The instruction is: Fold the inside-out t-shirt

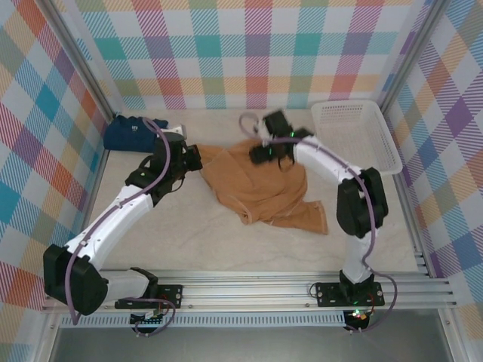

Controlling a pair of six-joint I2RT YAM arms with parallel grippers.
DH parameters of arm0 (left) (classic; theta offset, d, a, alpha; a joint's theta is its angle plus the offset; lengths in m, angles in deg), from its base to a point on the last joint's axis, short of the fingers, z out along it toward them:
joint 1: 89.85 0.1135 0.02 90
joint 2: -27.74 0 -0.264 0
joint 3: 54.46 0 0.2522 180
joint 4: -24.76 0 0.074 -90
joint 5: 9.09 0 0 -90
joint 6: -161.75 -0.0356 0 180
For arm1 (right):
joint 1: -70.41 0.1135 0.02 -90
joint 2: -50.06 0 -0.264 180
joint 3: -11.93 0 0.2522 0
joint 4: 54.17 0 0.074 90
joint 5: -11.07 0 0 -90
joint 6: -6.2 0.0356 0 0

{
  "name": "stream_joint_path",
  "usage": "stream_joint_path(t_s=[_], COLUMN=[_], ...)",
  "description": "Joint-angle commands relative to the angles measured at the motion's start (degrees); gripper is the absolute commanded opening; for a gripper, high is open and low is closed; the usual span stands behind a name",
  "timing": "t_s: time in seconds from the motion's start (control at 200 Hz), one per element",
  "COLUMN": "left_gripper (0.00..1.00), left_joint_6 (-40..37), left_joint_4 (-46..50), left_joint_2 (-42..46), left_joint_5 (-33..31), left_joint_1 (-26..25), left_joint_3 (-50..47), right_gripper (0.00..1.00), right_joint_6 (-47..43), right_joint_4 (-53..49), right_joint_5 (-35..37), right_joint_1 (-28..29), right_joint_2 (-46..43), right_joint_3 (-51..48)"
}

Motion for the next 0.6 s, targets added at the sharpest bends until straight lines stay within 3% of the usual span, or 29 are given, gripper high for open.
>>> stream_joint_path(t_s=[0.0,0.21,0.36,0.595], left_gripper=[0.0,0.0,0.0,0.0], left_joint_6=[2.07,2.35,2.08,1.91], left_joint_4=[-3.01,-2.5,-2.28,-2.16], left_joint_2=[-0.16,-0.08,1.47,1.84], left_joint_5=[-1.98,-1.0,-1.32,-1.55], left_joint_1=[1.62,4.37,5.16,5.34], left_joint_3=[-1.39,-2.73,-3.18,-3.24], right_gripper=[0.63,0.53,0.44,0.42], right_joint_6=[-1.07,-2.66,-1.27,1.51], right_joint_4=[5.74,8.77,11.66,16.05], right_joint_5=[-5.35,-2.87,-4.31,-0.48], right_joint_1=[3.7,13.3,14.79,15.77], right_joint_2=[-18.34,-22.58,-21.47,-15.14], right_joint_3=[-12.07,-28.74,-33.6,-35.91])
